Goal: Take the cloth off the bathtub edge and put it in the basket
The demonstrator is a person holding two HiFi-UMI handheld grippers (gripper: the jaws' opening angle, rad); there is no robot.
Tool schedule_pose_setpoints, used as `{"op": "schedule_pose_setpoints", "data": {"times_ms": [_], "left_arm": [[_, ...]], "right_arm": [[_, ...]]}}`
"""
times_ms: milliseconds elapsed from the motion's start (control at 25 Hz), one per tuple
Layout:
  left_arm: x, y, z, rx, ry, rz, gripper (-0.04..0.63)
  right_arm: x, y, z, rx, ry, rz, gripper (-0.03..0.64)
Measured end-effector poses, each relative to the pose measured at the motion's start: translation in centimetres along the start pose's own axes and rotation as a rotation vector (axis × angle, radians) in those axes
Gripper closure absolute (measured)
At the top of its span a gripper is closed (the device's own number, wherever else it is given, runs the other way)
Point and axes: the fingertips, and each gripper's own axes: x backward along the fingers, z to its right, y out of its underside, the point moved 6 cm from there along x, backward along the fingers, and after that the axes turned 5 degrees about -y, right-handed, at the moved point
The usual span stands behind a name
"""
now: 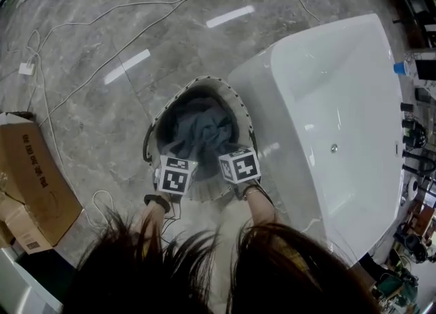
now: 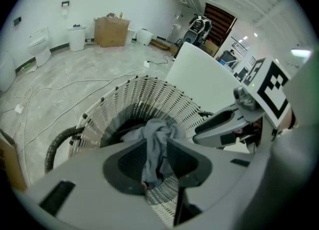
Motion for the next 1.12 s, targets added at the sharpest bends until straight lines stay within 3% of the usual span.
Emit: {"op": "schedule_pose_setpoints", "data": {"times_ms": [400,720,1120], "left_arm": [[1.5,-0.2,1.0,-0.018,0.013,0.008,0.485],[3.7,-0.5,1.6,-0.081,0.011,0.026,0.485],[9.3,-3.7,3.8,-0.121,0.031,0.101,0.485]], "right_arm": [[1.0,-1.0,-2.0,0.039,-0.024,0.023,0.465],[2.8,-1.2,-3.5,0.056,-0.026,0.041,0.465],[8.7,-2.6,-7.8,0.14,-0.042,0.129,0.465]]}}
